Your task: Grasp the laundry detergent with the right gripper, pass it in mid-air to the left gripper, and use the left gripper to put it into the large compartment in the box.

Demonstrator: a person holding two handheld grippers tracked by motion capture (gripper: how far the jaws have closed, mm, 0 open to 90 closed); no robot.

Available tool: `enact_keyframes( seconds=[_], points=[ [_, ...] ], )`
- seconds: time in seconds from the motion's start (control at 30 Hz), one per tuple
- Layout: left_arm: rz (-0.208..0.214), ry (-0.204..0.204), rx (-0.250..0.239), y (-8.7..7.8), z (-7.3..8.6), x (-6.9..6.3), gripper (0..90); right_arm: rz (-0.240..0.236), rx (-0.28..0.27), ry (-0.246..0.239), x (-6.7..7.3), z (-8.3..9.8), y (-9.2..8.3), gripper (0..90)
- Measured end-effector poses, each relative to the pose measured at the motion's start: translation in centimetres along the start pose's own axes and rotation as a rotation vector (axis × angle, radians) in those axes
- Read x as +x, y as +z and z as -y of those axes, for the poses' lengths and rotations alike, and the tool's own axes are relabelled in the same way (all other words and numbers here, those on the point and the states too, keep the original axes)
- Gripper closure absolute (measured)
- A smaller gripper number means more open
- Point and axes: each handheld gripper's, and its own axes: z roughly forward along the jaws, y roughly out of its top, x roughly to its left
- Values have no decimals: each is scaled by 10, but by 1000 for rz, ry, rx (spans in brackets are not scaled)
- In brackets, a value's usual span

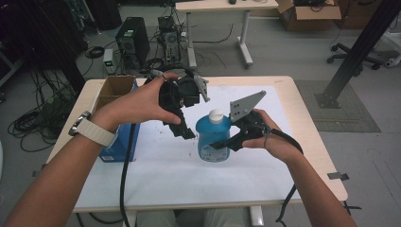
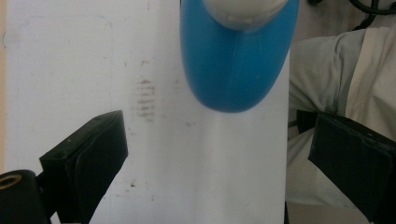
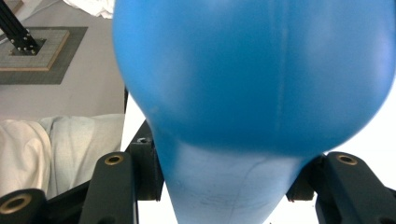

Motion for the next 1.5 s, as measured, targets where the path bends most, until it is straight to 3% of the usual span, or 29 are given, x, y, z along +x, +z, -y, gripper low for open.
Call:
enact_keyframes(
  seconds=[0.53, 1.5],
  points=[
    [16, 23, 18, 6, -9, -4, 46, -22, 20, -13, -1, -12, 10, 441],
    [27, 25, 26, 18, -19, 1, 53, -36, 41, -8, -4, -20, 21, 441]
  ],
)
